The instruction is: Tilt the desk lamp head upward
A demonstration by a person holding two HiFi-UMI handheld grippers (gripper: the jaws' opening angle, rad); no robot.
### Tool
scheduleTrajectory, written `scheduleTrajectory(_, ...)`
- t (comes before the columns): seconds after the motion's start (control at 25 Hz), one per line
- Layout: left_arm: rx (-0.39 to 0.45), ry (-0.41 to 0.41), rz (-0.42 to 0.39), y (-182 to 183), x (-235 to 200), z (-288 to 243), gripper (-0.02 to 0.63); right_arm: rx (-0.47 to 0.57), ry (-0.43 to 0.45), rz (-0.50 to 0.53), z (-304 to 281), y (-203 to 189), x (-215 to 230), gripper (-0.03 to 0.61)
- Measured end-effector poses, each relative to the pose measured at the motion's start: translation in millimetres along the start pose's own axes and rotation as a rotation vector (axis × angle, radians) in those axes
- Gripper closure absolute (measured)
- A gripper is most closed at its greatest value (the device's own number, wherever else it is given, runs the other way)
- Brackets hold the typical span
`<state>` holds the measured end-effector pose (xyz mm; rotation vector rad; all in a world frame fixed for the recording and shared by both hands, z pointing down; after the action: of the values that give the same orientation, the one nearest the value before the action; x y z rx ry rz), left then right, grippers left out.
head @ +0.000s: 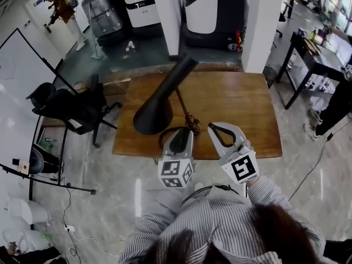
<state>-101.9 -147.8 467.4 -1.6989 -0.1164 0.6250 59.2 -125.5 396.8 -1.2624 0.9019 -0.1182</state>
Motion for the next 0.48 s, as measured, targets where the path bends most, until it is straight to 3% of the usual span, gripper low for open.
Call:
scheduleTrajectory(0.32,0.027,0.092,-0.003,1,-14,-53,0.476,0.079,0.021,0.248,-21,20,33,0.578)
scheduleTrajectory(0.48,0.03,0.132,0.014,1,-22,-67,0.465,0.09,0.028,0.472,-30,40,50,0.578)
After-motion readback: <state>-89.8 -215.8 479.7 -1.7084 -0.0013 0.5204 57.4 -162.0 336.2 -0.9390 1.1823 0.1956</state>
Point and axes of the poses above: the fingertips, and each gripper's own axes: z backward along the fingers, x to its right, y out of its top, the point moved 8 cm from there along z, backward along the fingers, and after that the axes turned 11 degrees about z, right-handed, at the moved point
